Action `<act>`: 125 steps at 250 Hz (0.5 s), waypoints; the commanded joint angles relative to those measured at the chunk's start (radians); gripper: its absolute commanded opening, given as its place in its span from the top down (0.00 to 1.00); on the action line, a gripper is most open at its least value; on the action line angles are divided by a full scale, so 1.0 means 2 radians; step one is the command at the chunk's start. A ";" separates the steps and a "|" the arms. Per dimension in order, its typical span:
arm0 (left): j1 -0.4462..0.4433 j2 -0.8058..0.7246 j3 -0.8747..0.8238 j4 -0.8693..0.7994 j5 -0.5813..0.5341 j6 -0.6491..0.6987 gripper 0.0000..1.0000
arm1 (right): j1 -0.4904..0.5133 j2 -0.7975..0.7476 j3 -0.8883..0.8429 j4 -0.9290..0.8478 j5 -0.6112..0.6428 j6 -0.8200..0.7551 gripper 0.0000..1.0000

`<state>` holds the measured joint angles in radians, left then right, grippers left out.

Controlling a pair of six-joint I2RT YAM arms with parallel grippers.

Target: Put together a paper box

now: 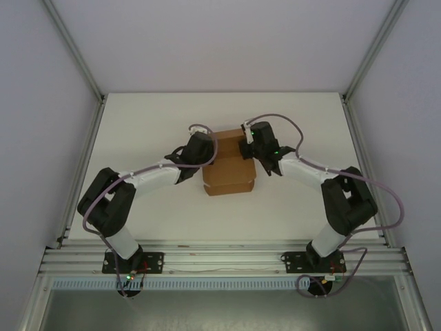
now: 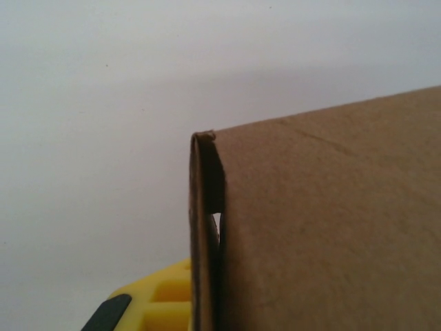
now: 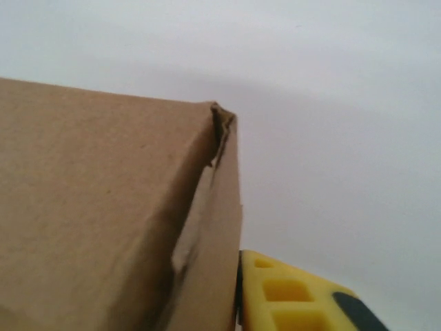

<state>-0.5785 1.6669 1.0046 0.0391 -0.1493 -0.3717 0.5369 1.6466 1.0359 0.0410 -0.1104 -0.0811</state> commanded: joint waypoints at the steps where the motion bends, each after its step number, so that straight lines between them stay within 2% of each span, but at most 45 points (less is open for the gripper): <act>1: -0.010 0.001 0.020 -0.023 -0.004 -0.020 1.00 | 0.018 0.017 0.025 0.021 0.187 0.040 0.87; 17: -0.012 0.001 0.022 -0.024 -0.008 -0.033 1.00 | 0.030 0.036 0.029 0.025 0.278 0.054 0.88; 30: -0.012 0.005 0.033 -0.051 -0.039 -0.058 1.00 | 0.041 0.055 0.042 0.011 0.365 0.066 0.90; 47: -0.012 0.012 0.054 -0.093 -0.075 -0.082 1.00 | 0.046 0.088 0.078 -0.053 0.475 0.108 0.93; 60: -0.012 0.013 0.057 -0.108 -0.086 -0.087 1.00 | 0.045 0.108 0.103 -0.111 0.528 0.146 1.00; 75: -0.011 0.010 0.053 -0.109 -0.091 -0.110 1.00 | 0.045 0.121 0.114 -0.138 0.557 0.167 1.00; 94: -0.011 0.009 0.048 -0.100 -0.090 -0.107 1.00 | 0.044 0.119 0.099 -0.114 0.550 0.165 1.00; 115: -0.010 0.010 0.047 -0.092 -0.079 -0.094 1.00 | 0.044 0.104 0.069 -0.048 0.515 0.129 1.00; 125: -0.010 0.010 0.047 -0.087 -0.072 -0.093 1.00 | 0.042 0.092 0.054 -0.020 0.477 0.116 1.00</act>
<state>-0.6125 1.7031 1.1046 -0.0486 -0.2104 -0.5270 0.7006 1.8572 1.2327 -0.0238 0.6434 0.1638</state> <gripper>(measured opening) 0.076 0.072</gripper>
